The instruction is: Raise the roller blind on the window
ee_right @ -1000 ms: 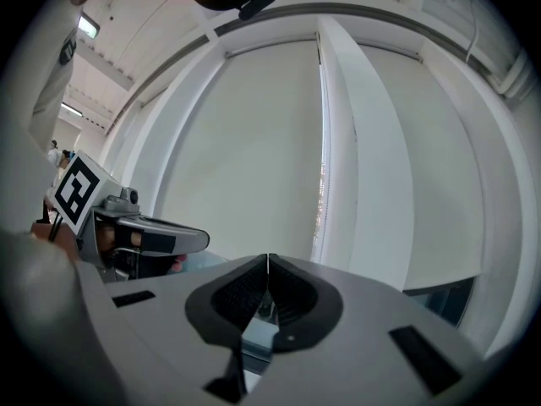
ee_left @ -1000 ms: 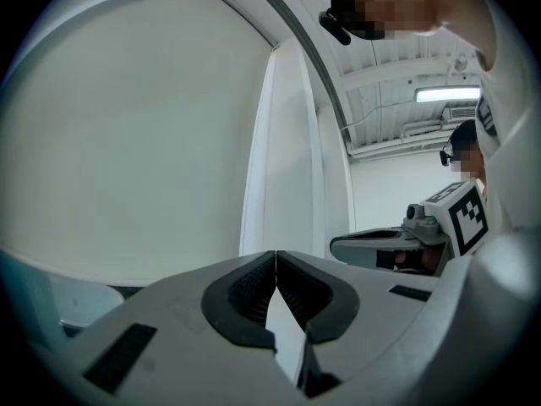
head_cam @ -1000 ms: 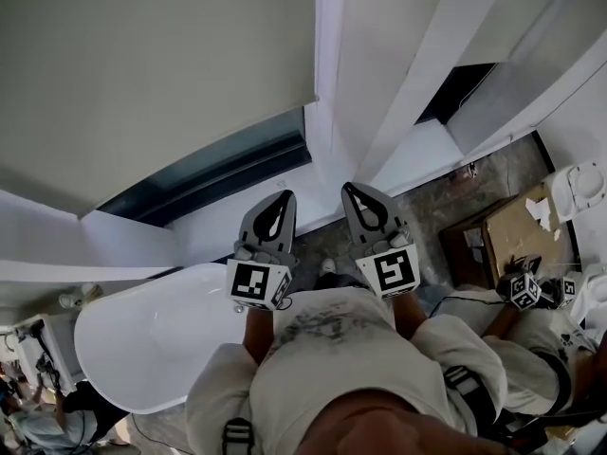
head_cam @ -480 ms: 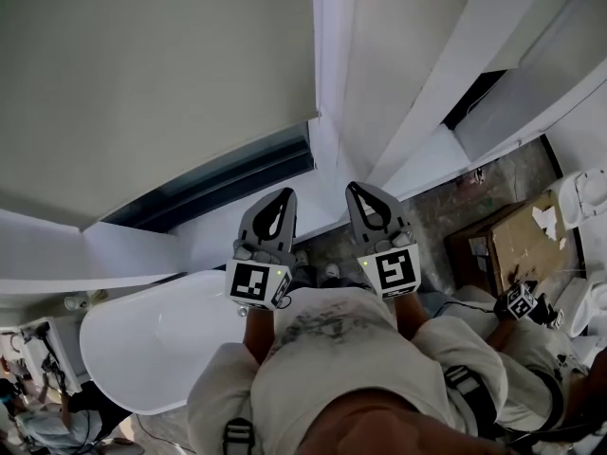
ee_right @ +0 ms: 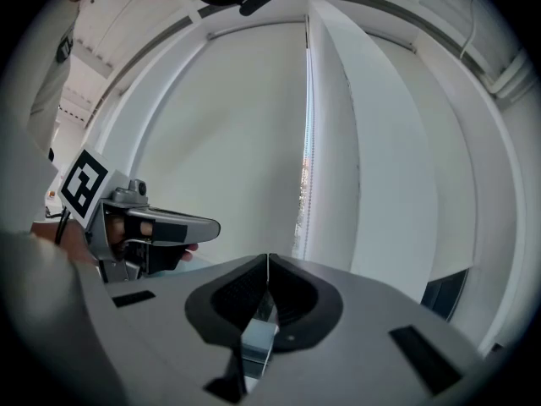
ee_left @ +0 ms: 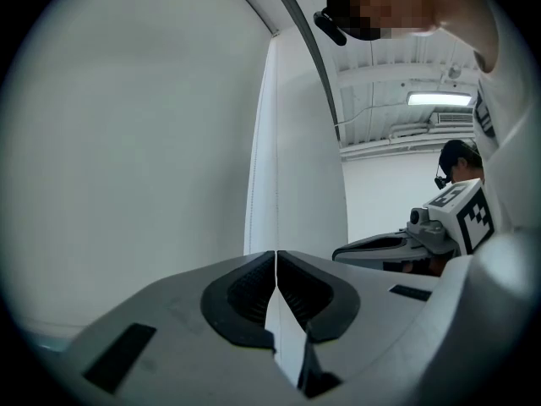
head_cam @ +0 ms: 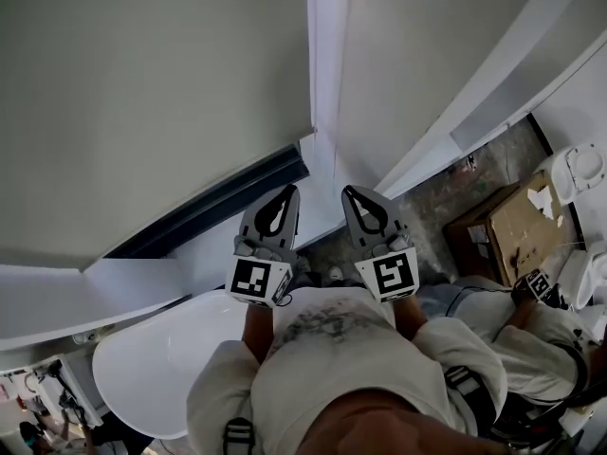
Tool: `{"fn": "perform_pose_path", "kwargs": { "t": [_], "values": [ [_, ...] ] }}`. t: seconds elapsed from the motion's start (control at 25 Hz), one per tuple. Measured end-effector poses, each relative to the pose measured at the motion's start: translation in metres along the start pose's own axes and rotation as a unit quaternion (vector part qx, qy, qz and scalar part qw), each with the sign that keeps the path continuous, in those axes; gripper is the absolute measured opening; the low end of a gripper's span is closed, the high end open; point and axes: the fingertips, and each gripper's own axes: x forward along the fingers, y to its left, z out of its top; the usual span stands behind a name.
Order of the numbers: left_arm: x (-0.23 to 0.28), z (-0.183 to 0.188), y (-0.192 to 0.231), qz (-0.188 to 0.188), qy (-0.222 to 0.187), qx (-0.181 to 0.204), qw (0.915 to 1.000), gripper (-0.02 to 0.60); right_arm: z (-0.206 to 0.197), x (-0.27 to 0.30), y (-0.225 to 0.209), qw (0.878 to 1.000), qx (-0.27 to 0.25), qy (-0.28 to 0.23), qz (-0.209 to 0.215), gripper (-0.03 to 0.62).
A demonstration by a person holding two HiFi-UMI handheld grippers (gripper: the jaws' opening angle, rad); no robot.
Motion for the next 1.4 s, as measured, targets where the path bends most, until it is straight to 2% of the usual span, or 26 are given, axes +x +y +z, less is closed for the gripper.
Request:
{"fn": "perform_pose_path", "kwargs": {
  "t": [0.6,1.04,1.4],
  "values": [
    [0.054,-0.003,0.014,-0.088,-0.006,-0.014,0.996,0.013,-0.003,0.024,-0.008,0.999,-0.003,0.023,-0.043,0.063],
    [0.086,-0.016,0.008,-0.125,0.008,-0.005,0.9922,0.075,-0.014,0.024,-0.015,0.997,0.0,0.036,-0.067,0.063],
    [0.117,-0.005,0.0,-0.158,0.013,-0.008,0.9873,0.104,-0.007,0.025,-0.033,0.996,0.007,0.042,-0.079,0.063]
  ]
}}
